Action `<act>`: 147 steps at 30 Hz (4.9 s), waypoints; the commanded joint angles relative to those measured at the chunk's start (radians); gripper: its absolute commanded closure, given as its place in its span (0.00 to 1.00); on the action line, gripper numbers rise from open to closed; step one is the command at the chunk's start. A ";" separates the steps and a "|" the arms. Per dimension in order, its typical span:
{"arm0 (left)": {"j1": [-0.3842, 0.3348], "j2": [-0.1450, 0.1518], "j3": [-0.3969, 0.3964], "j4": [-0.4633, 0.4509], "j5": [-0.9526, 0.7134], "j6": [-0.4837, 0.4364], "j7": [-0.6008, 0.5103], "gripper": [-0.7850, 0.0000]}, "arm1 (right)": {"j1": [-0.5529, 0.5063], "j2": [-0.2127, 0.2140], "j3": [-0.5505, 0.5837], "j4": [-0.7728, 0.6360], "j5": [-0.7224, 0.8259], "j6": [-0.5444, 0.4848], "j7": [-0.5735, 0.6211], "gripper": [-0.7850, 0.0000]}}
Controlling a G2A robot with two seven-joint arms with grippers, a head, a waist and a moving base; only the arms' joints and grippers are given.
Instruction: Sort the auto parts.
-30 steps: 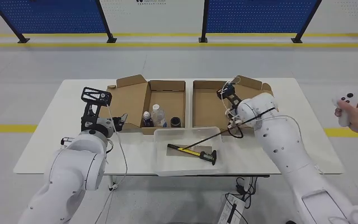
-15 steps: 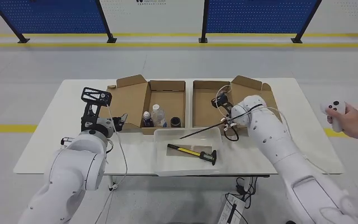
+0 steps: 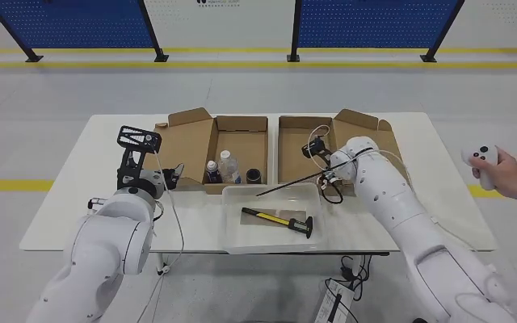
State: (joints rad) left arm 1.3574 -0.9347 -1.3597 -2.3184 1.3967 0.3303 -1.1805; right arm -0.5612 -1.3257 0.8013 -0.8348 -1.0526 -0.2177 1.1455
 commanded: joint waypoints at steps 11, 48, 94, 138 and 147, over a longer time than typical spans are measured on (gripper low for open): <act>0.000 0.000 0.000 0.000 0.000 0.000 0.000 0.00 | -0.006 0.034 0.087 -0.280 -0.040 0.003 0.041 0.64; 0.000 0.000 0.000 0.000 0.000 0.000 0.000 0.00 | -0.407 0.104 0.083 -0.769 0.100 -0.118 0.265 0.58; 0.000 0.000 0.000 0.000 0.000 0.000 0.000 0.00 | -0.271 0.048 -0.102 -0.540 0.212 -0.196 0.183 0.51; 0.000 0.000 0.000 0.000 0.000 0.000 0.000 0.00 | -0.210 0.015 -0.201 -0.450 0.166 -0.176 0.206 1.00; 0.000 0.000 0.000 0.000 0.000 0.000 0.000 0.00 | -0.220 0.032 -0.143 -0.517 0.201 -0.174 0.186 1.00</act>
State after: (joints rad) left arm 1.3574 -0.9347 -1.3597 -2.3184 1.3967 0.3303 -1.1805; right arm -0.7789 -1.2966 0.6510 -1.3402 -0.8556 -0.3930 1.3295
